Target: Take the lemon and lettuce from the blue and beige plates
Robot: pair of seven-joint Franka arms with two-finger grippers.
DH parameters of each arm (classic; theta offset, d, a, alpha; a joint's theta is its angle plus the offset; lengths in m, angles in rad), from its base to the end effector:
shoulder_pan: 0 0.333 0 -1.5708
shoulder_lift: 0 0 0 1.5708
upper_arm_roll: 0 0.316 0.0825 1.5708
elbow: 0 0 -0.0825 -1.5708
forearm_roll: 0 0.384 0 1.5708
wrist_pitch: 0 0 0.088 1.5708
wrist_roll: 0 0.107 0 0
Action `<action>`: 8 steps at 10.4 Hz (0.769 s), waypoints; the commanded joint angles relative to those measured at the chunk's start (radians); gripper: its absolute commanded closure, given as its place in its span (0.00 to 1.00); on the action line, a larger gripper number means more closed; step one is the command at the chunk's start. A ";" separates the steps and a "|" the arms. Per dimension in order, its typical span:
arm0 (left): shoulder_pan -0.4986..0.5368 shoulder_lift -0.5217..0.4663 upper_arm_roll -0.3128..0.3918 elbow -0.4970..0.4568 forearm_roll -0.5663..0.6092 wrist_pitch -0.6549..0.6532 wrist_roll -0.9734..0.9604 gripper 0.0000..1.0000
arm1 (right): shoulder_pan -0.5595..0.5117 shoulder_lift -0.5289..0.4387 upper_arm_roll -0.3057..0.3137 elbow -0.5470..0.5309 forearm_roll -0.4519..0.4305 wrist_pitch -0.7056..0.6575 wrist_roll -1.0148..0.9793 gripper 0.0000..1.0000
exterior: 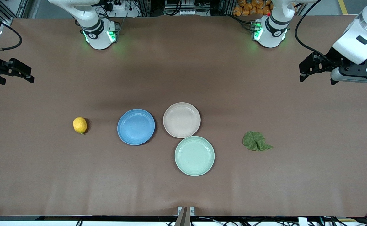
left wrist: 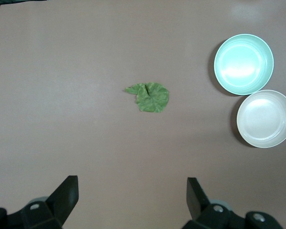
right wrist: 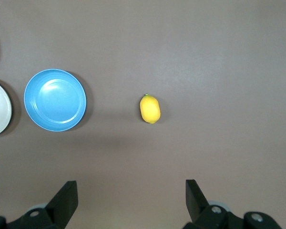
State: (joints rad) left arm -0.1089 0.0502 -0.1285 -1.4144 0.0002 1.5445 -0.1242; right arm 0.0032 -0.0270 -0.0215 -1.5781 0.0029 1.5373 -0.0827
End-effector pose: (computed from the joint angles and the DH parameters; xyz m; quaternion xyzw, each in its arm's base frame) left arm 0.5521 -0.1313 0.6678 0.9976 -0.0563 0.0389 0.0103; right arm 0.5427 -0.0098 0.6330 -0.9995 -0.0322 0.0068 0.0021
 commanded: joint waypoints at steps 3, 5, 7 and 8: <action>0.008 -0.021 0.001 0.006 -0.020 -0.020 0.025 0.00 | 0.001 -0.022 0.002 -0.022 -0.040 0.003 0.015 0.00; 0.008 -0.021 0.000 0.006 -0.020 -0.020 0.025 0.00 | 0.001 -0.011 0.000 -0.008 -0.056 0.003 0.015 0.00; 0.008 -0.023 0.000 0.006 -0.019 -0.020 0.025 0.00 | -0.006 -0.002 0.000 -0.008 -0.061 0.003 0.017 0.00; 0.008 -0.023 0.000 0.006 -0.020 -0.020 0.025 0.00 | -0.006 -0.001 0.000 -0.008 -0.061 0.004 0.015 0.00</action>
State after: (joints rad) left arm -0.1084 0.0389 -0.1285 -1.4139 0.0002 1.5445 -0.1242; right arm 0.0007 -0.0241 -0.0248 -1.5815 -0.0392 1.5382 -0.0826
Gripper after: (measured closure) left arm 0.000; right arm 0.000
